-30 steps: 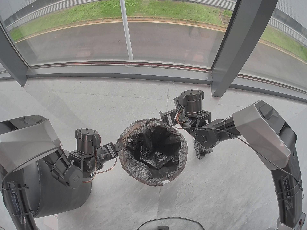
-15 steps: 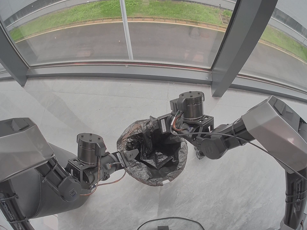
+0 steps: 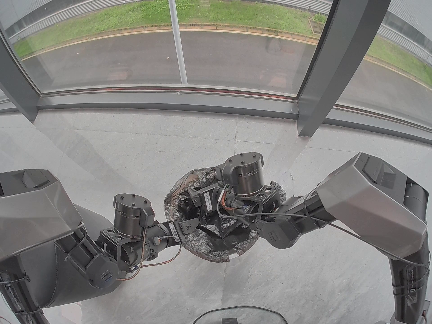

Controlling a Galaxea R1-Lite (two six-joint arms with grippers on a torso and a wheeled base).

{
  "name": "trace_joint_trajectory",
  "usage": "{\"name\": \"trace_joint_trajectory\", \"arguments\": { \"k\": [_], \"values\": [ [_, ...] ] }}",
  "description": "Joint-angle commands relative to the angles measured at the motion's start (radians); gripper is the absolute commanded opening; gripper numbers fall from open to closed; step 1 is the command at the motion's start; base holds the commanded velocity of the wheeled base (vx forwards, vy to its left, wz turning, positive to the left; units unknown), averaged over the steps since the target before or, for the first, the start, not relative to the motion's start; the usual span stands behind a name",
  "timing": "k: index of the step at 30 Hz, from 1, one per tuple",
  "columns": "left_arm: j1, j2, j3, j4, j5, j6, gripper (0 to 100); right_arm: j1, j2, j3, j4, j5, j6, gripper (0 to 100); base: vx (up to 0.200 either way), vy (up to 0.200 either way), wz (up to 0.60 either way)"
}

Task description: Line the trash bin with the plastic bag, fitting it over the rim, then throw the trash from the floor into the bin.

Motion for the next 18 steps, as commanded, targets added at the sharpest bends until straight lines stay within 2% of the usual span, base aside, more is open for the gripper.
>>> {"name": "trace_joint_trajectory", "arguments": {
  "k": [1, 5, 8, 13, 18],
  "values": [
    [-0.002, 0.005, 0.001, -0.001, 0.002, -0.001, 100, 0.007, 0.036, -0.05, 0.015, -0.003, -0.006, 100, 0.0, 0.0, 0.0],
    [-0.002, 0.005, 0.001, -0.001, 0.003, 0.001, 100, 0.003, 0.085, -0.131, 0.016, -0.035, -0.013, 100, 0.0, 0.0, 0.0],
    [-0.002, 0.002, 0.001, -0.002, 0.003, 0.002, 100, -0.045, 0.116, -0.174, 0.015, -0.081, -0.043, 100, 0.0, 0.0, 0.0],
    [0.0, 0.005, -0.001, -0.002, 0.003, 0.002, 100, -0.085, 0.119, -0.165, 0.011, -0.081, -0.087, 100, 0.0, 0.0, 0.0],
    [0.0, 0.005, -0.001, -0.002, 0.003, 0.002, 100, -0.089, 0.153, -0.191, 0.004, -0.08, -0.104, 100, 0.0, 0.0, 0.0]
  ]
}}
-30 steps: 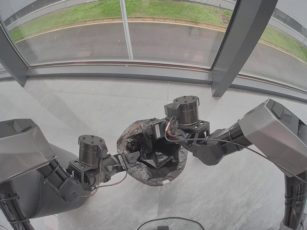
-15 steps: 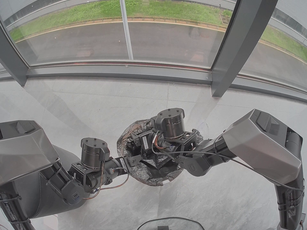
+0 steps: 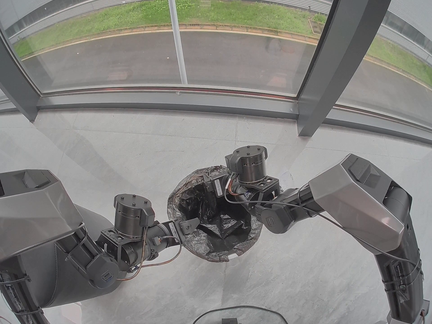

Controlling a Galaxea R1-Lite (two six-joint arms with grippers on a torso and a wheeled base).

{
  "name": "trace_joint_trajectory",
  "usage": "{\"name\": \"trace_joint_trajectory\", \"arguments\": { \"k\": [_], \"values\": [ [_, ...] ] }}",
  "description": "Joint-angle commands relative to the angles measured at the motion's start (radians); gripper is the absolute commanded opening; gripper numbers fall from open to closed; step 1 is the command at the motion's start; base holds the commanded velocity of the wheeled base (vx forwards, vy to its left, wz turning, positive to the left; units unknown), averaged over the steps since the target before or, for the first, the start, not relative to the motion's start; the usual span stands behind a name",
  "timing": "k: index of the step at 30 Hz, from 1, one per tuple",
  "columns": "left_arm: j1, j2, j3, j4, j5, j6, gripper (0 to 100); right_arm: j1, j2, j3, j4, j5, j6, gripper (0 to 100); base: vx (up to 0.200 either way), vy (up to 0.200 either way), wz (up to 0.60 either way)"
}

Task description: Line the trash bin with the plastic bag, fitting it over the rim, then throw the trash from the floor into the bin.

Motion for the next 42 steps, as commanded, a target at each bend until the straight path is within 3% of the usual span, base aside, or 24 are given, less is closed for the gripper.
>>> {"name": "trace_joint_trajectory", "arguments": {
  "k": [1, 15, 28, 42],
  "values": [
    [0.0, 0.002, 0.0, 0.0, 0.002, 0.0, 100, -0.006, 0.046, -0.027, -0.006, -0.004, -0.009, 100, 0.0, 0.0, 0.0],
    [0.002, 0.003, -0.002, 0.0, 0.002, -0.002, 100, 0.031, 0.006, 0.099, -0.048, -0.007, -0.009, 100, 0.0, 0.0, 0.0],
    [0.002, 0.002, 0.0, 0.0, 0.002, -0.002, 100, 0.008, 0.014, 0.125, -0.079, -0.007, -0.001, 100, 0.0, 0.0, 0.0],
    [0.0, -0.05, 0.021, 0.0, 0.006, 0.001, 100, 0.029, -0.217, 0.405, -0.179, -0.007, 0.023, 100, 0.0, 0.0, 0.0]
  ]
}}
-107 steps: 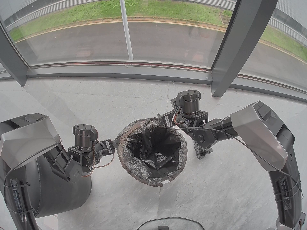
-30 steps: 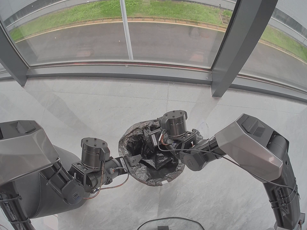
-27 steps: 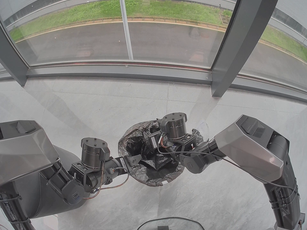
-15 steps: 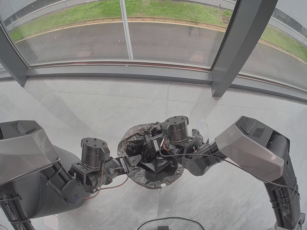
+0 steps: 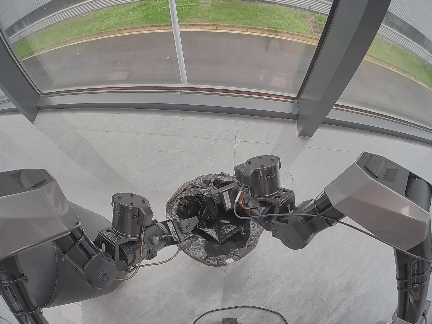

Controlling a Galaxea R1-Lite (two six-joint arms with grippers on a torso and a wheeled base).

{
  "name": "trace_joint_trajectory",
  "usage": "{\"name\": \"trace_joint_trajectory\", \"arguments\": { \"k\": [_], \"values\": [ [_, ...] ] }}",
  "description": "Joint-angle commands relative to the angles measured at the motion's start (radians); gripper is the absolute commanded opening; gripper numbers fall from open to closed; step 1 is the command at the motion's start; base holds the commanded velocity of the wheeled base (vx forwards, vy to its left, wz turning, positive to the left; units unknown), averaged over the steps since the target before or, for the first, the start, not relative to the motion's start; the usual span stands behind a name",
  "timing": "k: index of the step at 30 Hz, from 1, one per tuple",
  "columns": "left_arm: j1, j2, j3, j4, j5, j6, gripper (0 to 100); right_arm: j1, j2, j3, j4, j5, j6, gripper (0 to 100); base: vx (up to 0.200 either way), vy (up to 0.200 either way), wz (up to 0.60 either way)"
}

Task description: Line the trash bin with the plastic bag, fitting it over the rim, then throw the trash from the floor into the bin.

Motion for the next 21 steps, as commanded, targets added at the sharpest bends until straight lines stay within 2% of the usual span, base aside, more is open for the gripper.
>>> {"name": "trace_joint_trajectory", "arguments": {
  "k": [1, 8, 13, 14, 18, 21],
  "values": [
    [0.0, -0.045, 0.02, 0.001, 0.001, 0.004, 100, 0.014, -0.103, 0.168, -0.084, 0.0, 0.024, 100, 0.0, 0.0, 0.0],
    [0.0, -0.094, 0.057, 0.0, 0.004, 0.024, 100, -0.044, -0.115, 0.302, -0.196, 0.0, 0.063, 100, 0.0, 0.0, 0.0],
    [0.003, -0.097, 0.096, -0.042, 0.014, 0.033, 100, -0.131, -0.117, 0.352, -0.222, 0.0, 0.145, 100, 0.0, 0.0, 0.0],
    [0.006, -0.096, 0.116, -0.085, 0.012, 0.033, 100, -0.158, -0.104, 0.36, -0.224, 0.012, 0.181, 100, 0.0, 0.0, 0.0],
    [0.008, -0.082, 0.149, -0.168, 0.011, 0.036, 100, -0.242, -0.035, 0.337, -0.224, 0.022, 0.21, 100, 0.0, 0.0, 0.0],
    [0.008, -0.068, 0.153, -0.181, 0.011, 0.036, 100, -0.302, 0.011, 0.265, -0.212, 0.038, 0.211, 100, 0.0, 0.0, 0.0]
  ]
}}
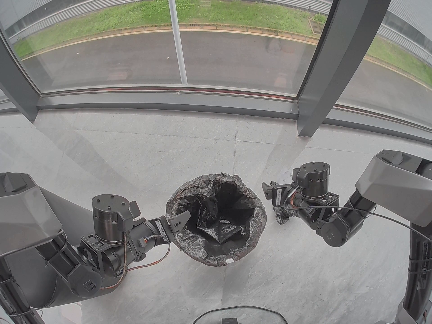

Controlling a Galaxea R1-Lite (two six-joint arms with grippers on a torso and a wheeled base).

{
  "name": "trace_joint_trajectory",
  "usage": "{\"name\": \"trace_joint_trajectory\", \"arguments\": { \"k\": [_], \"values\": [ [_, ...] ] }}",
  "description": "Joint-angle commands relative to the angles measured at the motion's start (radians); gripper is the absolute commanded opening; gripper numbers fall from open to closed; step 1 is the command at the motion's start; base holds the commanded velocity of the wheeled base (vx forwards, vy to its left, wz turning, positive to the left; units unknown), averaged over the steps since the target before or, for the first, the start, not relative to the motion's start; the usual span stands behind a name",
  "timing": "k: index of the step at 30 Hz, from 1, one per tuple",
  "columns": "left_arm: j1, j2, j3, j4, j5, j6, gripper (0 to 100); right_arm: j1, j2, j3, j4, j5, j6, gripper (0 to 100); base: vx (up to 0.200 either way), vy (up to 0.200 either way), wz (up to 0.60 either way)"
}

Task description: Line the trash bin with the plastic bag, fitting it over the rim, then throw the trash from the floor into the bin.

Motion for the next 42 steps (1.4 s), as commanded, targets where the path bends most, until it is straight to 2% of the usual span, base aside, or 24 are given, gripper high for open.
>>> {"name": "trace_joint_trajectory", "arguments": {
  "k": [1, 3, 9, 12, 17, 21, 32, 42],
  "values": [
    [0.002, 0.016, 0.026, -0.026, -0.001, 0.001, 100, -0.087, 0.087, -0.073, 0.01, 0.017, 0.013, 100, 0.0, 0.0, 0.0],
    [0.002, 0.019, 0.026, -0.026, -0.001, 0.001, 100, -0.118, 0.127, -0.132, 0.015, 0.019, 0.014, 100, 0.0, 0.0, 0.0],
    [0.005, 0.016, 0.043, -0.028, -0.001, 0.014, 100, -0.136, 0.219, -0.219, 0.015, 0.023, 0.031, 100, 0.0, 0.0, 0.0],
    [0.025, 0.015, 0.046, -0.032, -0.002, 0.034, 100, -0.155, 0.236, -0.257, 0.022, 0.063, 0.047, 100, 0.0, 0.0, 0.0],
    [0.028, 0.016, 0.046, -0.032, -0.005, 0.037, 100, -0.202, 0.237, -0.337, 0.111, 0.075, 0.09, 100, 0.0, 0.0, 0.0],
    [0.028, 0.032, 0.046, -0.034, -0.007, 0.037, 100, -0.204, 0.246, -0.378, 0.159, 0.078, 0.116, 100, 0.0, 0.0, 0.0],
    [0.027, 0.047, 0.046, -0.034, -0.005, 0.037, 100, -0.192, 0.338, -0.556, 0.275, 0.075, 0.119, 100, 0.0, 0.0, 0.0],
    [0.027, 0.064, 0.041, -0.034, -0.005, 0.035, 100, -0.202, 0.43, -0.773, 0.441, 0.078, 0.116, 100, 0.0, 0.0, 0.0]
  ]
}}
